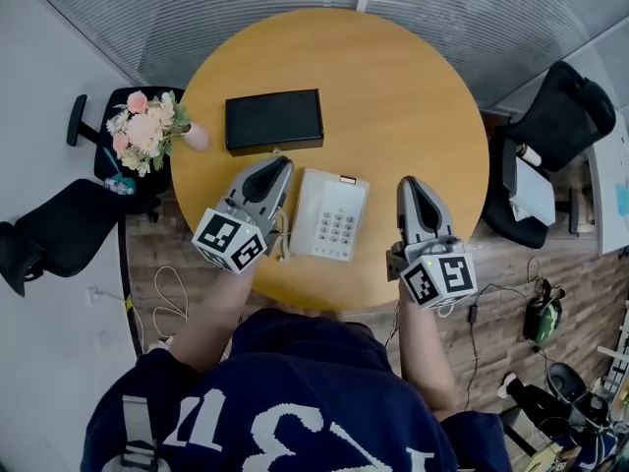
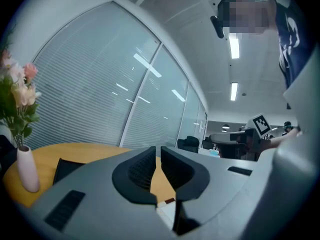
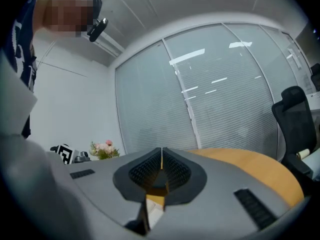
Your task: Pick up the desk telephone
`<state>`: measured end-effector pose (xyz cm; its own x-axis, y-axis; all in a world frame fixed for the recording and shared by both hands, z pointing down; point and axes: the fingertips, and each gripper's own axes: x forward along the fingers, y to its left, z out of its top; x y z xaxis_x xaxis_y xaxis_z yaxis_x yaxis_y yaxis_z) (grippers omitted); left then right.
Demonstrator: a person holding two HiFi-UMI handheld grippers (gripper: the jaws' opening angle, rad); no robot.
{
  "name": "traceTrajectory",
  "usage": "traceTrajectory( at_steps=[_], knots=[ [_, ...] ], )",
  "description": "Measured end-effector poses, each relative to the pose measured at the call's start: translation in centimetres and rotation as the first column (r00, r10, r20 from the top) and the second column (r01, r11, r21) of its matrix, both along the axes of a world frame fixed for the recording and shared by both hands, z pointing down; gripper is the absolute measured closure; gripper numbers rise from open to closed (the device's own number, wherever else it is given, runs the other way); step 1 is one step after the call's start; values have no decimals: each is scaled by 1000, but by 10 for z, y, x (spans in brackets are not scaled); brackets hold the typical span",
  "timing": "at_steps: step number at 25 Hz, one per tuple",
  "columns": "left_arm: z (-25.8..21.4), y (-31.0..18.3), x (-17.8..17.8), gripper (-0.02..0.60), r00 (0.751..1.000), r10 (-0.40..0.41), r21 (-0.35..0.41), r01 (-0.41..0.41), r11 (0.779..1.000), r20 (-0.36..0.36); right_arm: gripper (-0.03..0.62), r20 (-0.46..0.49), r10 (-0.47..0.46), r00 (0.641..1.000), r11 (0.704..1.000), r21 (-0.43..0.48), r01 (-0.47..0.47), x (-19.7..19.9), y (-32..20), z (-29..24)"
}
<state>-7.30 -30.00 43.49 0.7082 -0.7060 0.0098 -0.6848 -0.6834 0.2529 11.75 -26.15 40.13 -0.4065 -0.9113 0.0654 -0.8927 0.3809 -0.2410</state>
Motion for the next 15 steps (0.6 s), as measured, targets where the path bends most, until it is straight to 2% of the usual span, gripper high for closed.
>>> traceTrajectory(
  at_steps=[2,5,6,9,10,12,15],
  knots=[
    [22,3,3,559,1000,28,-61,-27,998,3,565,11,-47,999,996,-70,48,-7,0,31],
    [51,6,8,397,997,71,-177,-75,981,-28,563,30,-109,994,979,-167,113,-17,4,77],
    [59,6,10,379,997,79,-197,-82,977,-22,563,33,-118,993,973,-195,122,-19,5,91],
    [82,8,11,354,996,92,-240,-85,967,19,555,49,-129,990,953,-271,138,-23,8,128],
    [91,8,12,343,995,96,-263,-87,961,22,530,58,-132,990,944,-296,144,-24,10,139],
    [109,10,12,328,994,104,-318,-92,944,20,473,73,-137,988,926,-344,154,-28,13,160],
    [137,14,17,316,992,129,-407,-114,906,10,434,78,-141,987,903,-399,160,-32,16,187]
  ],
)
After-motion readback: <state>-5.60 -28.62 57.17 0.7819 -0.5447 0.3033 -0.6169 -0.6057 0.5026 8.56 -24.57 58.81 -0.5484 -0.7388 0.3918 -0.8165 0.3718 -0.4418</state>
